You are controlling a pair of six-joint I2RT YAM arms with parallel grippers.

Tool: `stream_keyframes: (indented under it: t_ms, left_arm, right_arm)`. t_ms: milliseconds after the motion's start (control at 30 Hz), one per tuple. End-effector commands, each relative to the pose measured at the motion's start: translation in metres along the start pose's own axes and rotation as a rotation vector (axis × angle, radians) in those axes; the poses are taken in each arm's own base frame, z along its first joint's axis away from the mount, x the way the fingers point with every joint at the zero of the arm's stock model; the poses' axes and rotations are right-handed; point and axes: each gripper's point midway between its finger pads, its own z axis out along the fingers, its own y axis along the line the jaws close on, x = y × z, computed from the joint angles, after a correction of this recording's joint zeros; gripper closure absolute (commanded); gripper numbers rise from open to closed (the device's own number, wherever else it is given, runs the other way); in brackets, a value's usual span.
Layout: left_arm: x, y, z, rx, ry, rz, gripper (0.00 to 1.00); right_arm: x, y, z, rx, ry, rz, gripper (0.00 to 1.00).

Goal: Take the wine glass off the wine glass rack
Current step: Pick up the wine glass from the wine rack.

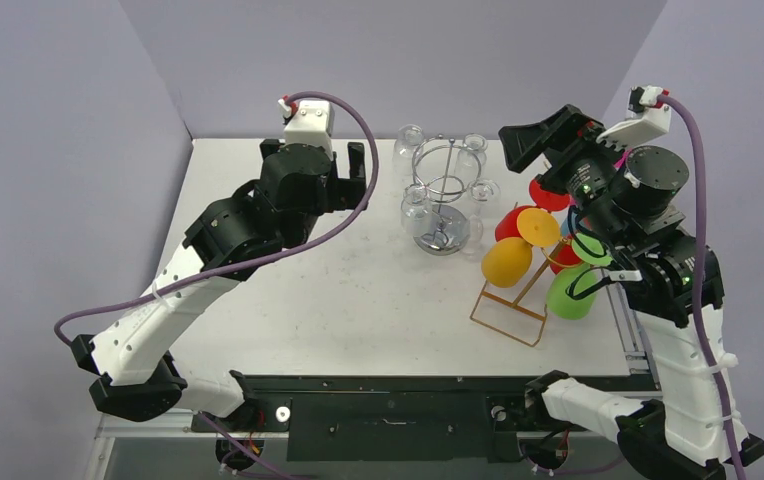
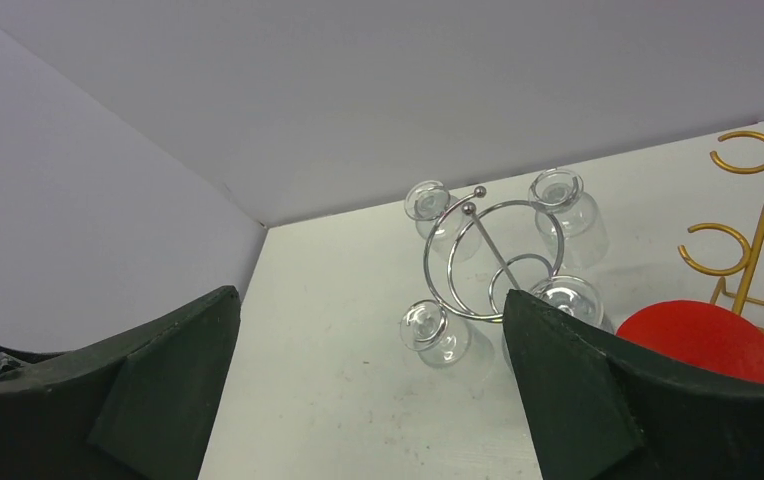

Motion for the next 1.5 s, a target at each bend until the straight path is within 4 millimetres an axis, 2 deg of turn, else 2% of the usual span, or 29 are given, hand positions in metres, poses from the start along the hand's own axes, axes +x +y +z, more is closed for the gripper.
stream_keyframes:
  t_ms: [0,267,600,733,767,800,867,1000,1200,1467]
  left_arm:
    - [-0.008,-0.009,-0.003,0.052,-0.025,-0.064,0.04]
    - [0.021,-0.035,0.009,0.177,0.07,-0.084,0.04]
    - [0.061,-0.066,0.037,0.301,0.194,-0.259,0.04]
    - [0.069,-0.072,0.053,0.333,0.217,-0.336,0.02]
    - [0.065,-0.073,0.059,0.352,0.212,-0.361,0.01]
    - [0.068,-0.069,0.066,0.346,0.219,-0.383,0.03]
    - [0.067,-0.072,0.074,0.383,0.226,-0.415,0.11]
    - [0.074,-0.085,0.082,0.465,0.276,-0.457,0.21]
    - [0.087,-0.097,0.094,0.53,0.321,-0.536,0.31]
    - [0.104,-0.103,0.115,0.535,0.363,-0.632,0.42]
  right_arm:
    - [-0.004,-0.003,-0.005,0.004,-0.021,-0.004,0.0]
    - [0.011,-0.011,-0.004,0.016,0.008,-0.006,0.0]
    - [0.031,-0.015,0.001,0.014,0.054,0.013,0.01]
    - [0.037,-0.015,0.002,0.005,0.069,0.025,0.02]
    - [0.039,-0.015,0.003,0.003,0.074,0.029,0.02]
    - [0.04,-0.015,0.002,0.001,0.076,0.032,0.03]
    - [0.041,-0.015,0.002,0.0,0.079,0.034,0.03]
    - [0.043,-0.016,0.0,0.001,0.084,0.037,0.03]
    - [0.047,-0.017,0.0,0.001,0.093,0.046,0.04]
    - [0.05,-0.015,0.0,-0.009,0.104,0.051,0.04]
